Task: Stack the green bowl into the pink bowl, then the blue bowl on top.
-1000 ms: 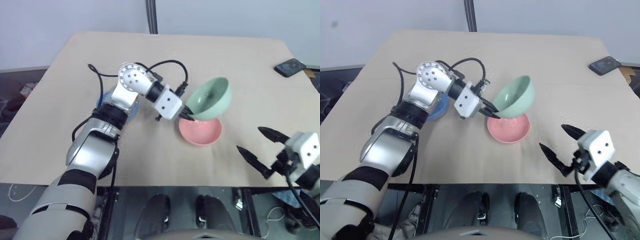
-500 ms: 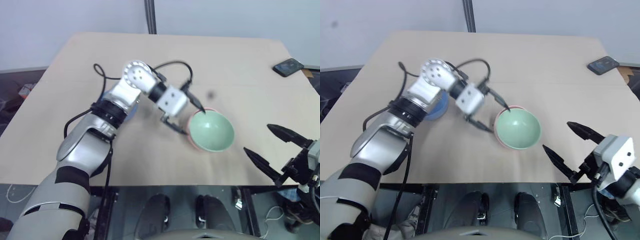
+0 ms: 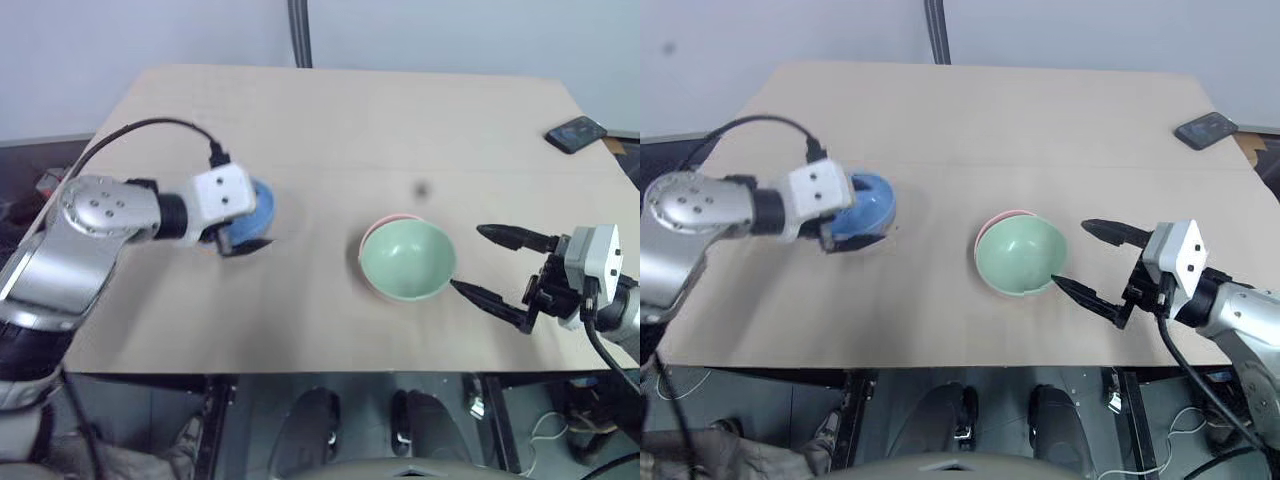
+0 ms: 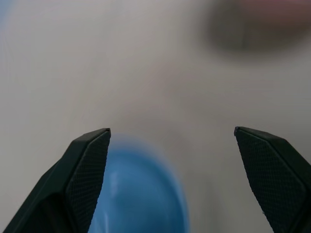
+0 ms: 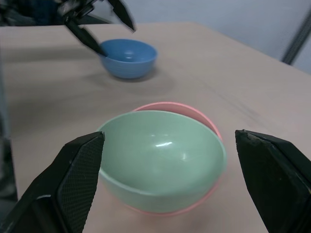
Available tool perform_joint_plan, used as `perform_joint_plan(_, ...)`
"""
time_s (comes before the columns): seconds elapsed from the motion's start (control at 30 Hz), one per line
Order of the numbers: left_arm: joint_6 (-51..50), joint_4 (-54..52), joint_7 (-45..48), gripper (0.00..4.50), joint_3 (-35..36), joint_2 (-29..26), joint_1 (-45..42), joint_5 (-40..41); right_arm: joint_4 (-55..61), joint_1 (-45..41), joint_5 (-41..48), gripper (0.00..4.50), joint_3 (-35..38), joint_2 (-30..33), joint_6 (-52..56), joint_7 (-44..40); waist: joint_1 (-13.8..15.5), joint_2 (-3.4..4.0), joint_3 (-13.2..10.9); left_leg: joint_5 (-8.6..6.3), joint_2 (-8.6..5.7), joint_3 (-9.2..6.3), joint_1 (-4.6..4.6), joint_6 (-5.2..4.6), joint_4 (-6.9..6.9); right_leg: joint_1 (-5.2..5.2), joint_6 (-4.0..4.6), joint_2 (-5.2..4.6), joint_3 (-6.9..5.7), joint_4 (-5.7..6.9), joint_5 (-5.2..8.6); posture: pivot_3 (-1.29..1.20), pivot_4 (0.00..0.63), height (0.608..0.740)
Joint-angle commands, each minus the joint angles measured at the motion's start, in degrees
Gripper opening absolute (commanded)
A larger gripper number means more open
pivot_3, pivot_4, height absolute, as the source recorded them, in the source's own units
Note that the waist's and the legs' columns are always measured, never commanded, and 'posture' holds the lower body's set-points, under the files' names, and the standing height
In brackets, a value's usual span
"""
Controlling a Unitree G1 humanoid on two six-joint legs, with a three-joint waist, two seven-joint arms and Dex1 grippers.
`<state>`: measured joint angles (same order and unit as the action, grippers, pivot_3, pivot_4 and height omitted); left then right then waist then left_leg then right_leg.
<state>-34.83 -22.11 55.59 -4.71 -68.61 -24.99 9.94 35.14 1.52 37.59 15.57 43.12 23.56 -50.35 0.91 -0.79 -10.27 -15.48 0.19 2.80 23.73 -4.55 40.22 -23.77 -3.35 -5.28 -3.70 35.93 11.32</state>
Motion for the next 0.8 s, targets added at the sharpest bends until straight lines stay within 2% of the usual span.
perform_joint_plan(0.03, -7.23, -7.22, -5.07, 4.31, 2.68, -2.70, 4.57, -5.42, -3.68, -4.56, -0.82, 4.50, -3.38, 0.25, -2.83, -4.06, 0.18, 0.03, -0.02, 0.00, 0.00, -0.02, 0.01, 0.00, 0.00, 0.01, 0.14, 0.00, -0.02, 0.00, 0.09, 0.00, 0.150, 0.740)
perform_joint_plan(0.13, -9.73, -8.98, -8.50, 4.31, 0.75, -2.58, 6.87, -9.73, -6.06, -7.82, -1.79, 4.50, -5.79, -0.53, -4.95, -6.26, 0.56, 0.04, -0.03, 0.00, 0.01, -0.06, 0.03, 0.02, 0.00, 0.00, 0.16, 0.02, -0.06, 0.01, 0.10, 0.00, 0.150, 0.740)
perform_joint_plan(0.3, -12.17, -7.74, -12.08, 4.31, -4.07, 0.67, 4.60, -15.07, -7.66, -11.84, -2.53, 4.50, -8.55, -1.60, -7.45, -8.81, 0.52, 0.07, -0.05, -0.01, 0.01, -0.02, 0.04, 0.04, 0.00, -0.02, 0.13, 0.07, -0.01, 0.01, 0.08, 0.00, 0.150, 0.740)
perform_joint_plan(0.57, -7.64, -0.78, -12.28, 4.31, -12.38, 5.57, -0.56, -22.25, -8.85, -15.89, -4.75, 4.50, -12.67, -4.36, -8.21, -8.09, 0.23, 0.07, -0.05, -0.02, 0.01, 0.01, 0.04, 0.05, -0.01, -0.03, -0.04, 0.11, 0.00, 0.02, -0.02, 0.00, 0.150, 0.740)
perform_joint_plan(0.6, -6.84, -0.15, -11.87, 3.80, -13.10, 6.20, -1.23, -22.79, -9.00, -15.95, -5.02, 4.50, -12.80, -4.56, -8.31, -7.93, 0.22, 0.07, -0.05, -0.02, 0.01, 0.02, 0.04, 0.05, -0.01, -0.03, -0.04, 0.11, 0.01, 0.02, -0.03, 0.00, 0.150, 0.740)
perform_joint_plan(0.63, -6.23, 0.12, -11.34, 3.56, -13.47, 6.59, -1.54, -23.11, -8.95, -15.87, -5.22, 4.50, -12.87, -4.68, -8.34, -7.78, 0.23, 0.07, -0.05, -0.02, 0.01, 0.02, 0.06, 0.05, -0.01, -0.04, -0.04, 0.11, 0.02, 0.01, -0.03, 0.00, 0.150, 0.740)
perform_joint_plan(0.67, -6.13, 0.40, -11.01, 3.03, -13.74, 7.20, -1.99, -23.38, -8.98, -15.74, -5.46, 4.50, -12.86, -4.71, -8.45, -7.72, 0.22, 0.07, -0.05, -0.02, 0.01, 0.03, 0.07, 0.05, -0.01, -0.04, -0.05, 0.11, 0.02, 0.00, -0.03, 0.00, 0.150, 0.740)
perform_joint_plan(0.7, -5.87, 0.59, -10.71, 2.70, -13.81, 7.53, -2.16, -23.63, -8.89, -15.56, -5.65, 4.50, -12.81, -4.74, -8.50, -7.66, 0.22, 0.07, -0.05, -0.02, 0.01, 0.03, 0.07, 0.05, -0.01, -0.05, -0.05, 0.11, 0.02, 0.00, -0.03, 0.00, 0.150, 0.740)
perform_joint_plan(0.8, -5.01, 1.35, -9.50, 1.18, -13.69, 8.31, -2.53, -24.01, -8.86, -15.05, -6.04, 4.50, -12.36, -4.69, -8.69, -7.34, 0.09, 0.07, -0.05, -0.02, 0.02, 0.02, 0.07, 0.05, -0.01, -0.06, -0.04, 0.11, 0.02, 0.01, -0.03, 0.00, 0.150, 0.740)
